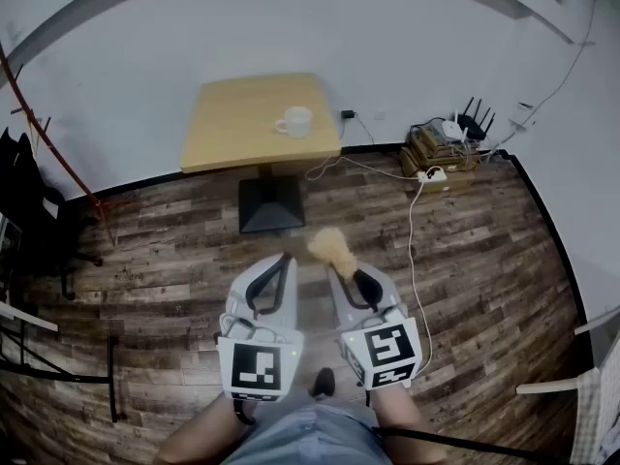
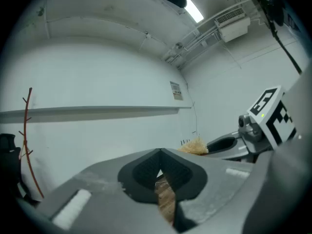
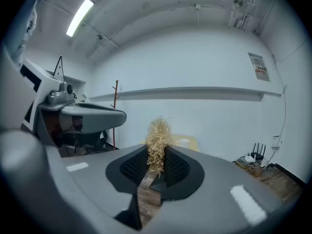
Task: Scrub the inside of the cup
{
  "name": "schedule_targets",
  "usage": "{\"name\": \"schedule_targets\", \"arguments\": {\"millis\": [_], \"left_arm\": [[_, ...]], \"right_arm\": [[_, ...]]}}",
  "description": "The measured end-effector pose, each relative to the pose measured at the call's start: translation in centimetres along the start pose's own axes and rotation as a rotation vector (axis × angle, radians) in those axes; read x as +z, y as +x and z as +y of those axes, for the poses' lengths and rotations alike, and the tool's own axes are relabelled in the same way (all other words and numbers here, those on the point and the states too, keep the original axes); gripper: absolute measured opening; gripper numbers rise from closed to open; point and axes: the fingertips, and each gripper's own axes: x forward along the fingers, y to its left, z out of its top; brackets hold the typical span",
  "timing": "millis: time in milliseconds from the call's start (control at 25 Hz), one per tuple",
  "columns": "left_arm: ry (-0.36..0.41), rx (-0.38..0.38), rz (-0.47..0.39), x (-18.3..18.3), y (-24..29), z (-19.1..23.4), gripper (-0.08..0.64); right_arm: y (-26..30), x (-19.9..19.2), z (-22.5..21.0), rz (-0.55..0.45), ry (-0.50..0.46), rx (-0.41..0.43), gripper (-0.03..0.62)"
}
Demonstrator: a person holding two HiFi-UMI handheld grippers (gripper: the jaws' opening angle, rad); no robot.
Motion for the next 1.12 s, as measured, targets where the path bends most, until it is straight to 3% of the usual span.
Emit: {"name": "schedule_targets", "arguments": {"millis": [320,680,1120], "left_arm": [[0.040,-0.007,0.015,0.2,1.3,-2.4,0.020],[0.030,0.037,0.028,0.4,3.2,-4.7,0.020],[0.007,0.088,0.097,-2.0,5.2,-2.4,0.020]], "right_arm": [[-1.3,-0.8,-2.4,-0.003,0.015,0.005,0.072],[-2.3,-1.2,-5.5,-0.021,0.056,0.059,0.075],[0.8,-3.2,-5.9,0.024,0.090,0.111,0.075]]}}
